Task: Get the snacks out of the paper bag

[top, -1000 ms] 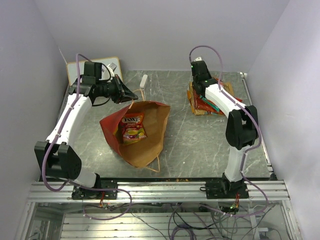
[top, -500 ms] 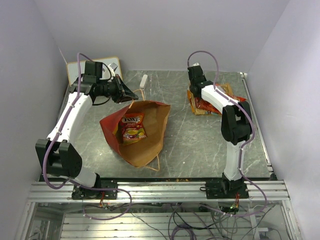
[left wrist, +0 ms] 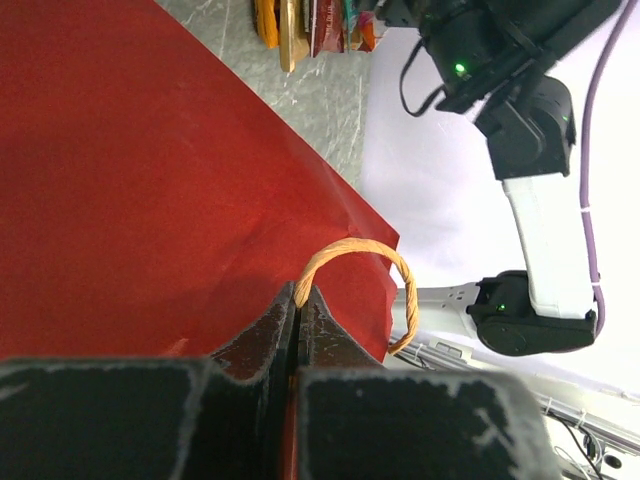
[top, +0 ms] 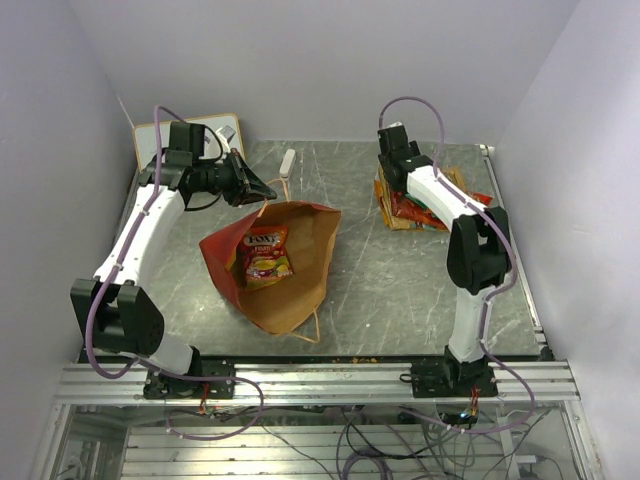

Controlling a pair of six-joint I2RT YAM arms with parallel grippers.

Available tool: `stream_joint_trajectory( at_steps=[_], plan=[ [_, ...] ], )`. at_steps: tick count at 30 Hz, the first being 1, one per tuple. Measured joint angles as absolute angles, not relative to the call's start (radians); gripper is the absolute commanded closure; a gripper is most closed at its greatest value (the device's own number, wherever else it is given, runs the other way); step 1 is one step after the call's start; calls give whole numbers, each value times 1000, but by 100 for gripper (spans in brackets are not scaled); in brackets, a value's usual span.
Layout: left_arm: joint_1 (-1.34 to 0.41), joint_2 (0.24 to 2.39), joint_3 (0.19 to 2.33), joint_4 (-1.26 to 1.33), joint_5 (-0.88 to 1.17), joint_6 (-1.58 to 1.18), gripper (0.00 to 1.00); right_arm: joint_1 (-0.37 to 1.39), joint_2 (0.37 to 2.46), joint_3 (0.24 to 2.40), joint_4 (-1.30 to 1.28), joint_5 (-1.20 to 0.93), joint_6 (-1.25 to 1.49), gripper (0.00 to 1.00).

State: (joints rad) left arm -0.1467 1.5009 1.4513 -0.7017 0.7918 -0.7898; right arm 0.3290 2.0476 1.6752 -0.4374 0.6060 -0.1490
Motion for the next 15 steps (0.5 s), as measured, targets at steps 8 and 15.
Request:
stream_joint_trajectory(
  at_steps=[8,15],
  plan=[
    [-147,1467,1446,-690,792,-801,93,343,1792,1595,-485,466,-63,39],
    [-147,1403,1401,-640,791,-827,93,437,1581,1400,-508,291,103,39]
  ],
)
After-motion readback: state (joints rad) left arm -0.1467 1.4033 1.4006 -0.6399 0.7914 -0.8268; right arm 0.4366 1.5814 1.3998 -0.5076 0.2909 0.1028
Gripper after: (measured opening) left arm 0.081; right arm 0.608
